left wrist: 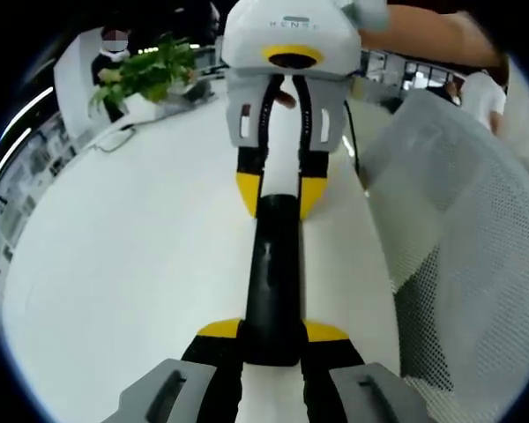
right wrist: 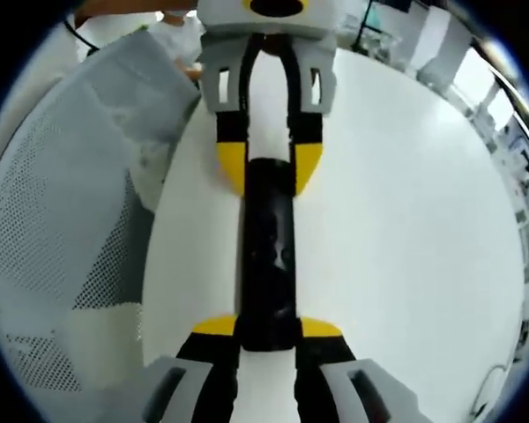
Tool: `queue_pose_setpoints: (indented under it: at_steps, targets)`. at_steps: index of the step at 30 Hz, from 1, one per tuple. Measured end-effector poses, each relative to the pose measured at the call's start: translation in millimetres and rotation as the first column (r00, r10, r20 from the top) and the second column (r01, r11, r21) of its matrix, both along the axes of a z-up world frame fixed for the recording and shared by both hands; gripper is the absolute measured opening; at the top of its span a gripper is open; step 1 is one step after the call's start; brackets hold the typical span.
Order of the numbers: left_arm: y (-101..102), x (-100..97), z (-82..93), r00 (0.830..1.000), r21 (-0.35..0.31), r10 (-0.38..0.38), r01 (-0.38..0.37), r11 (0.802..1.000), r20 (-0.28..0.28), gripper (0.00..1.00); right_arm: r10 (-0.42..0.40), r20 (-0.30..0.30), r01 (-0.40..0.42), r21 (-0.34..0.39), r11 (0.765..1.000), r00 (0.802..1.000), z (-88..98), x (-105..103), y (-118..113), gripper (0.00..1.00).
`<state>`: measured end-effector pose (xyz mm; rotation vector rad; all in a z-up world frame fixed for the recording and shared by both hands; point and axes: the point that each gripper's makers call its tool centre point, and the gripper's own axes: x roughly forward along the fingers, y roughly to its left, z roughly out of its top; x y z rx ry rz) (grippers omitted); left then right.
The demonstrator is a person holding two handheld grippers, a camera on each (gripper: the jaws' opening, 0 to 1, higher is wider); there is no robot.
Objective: Press the specified remote control buttons in sequence, fully releasing each button before pressing the next.
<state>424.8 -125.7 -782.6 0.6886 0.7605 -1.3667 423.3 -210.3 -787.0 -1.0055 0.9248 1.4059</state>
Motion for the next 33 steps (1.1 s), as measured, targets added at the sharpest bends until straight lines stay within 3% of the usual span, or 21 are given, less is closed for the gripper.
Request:
queue_pose_setpoints:
  at_steps: [20,33]
  targets:
    - [-1.3,4.0,-1.3,1.000,0.024,0.011,-0.011,1.000,0.000,0.23,0.004,0.023,-0.005,0.026,1.000,1.000,2.9,1.9,-0.9,0.20]
    - [-7.7,25.5,20.4,0.999,0.029,0.003,-0.004,1.000,0.036,0.23,-0.006,0.072,0.002,0.045,0.999,0.997,23.4,25.3,-5.6,0.20]
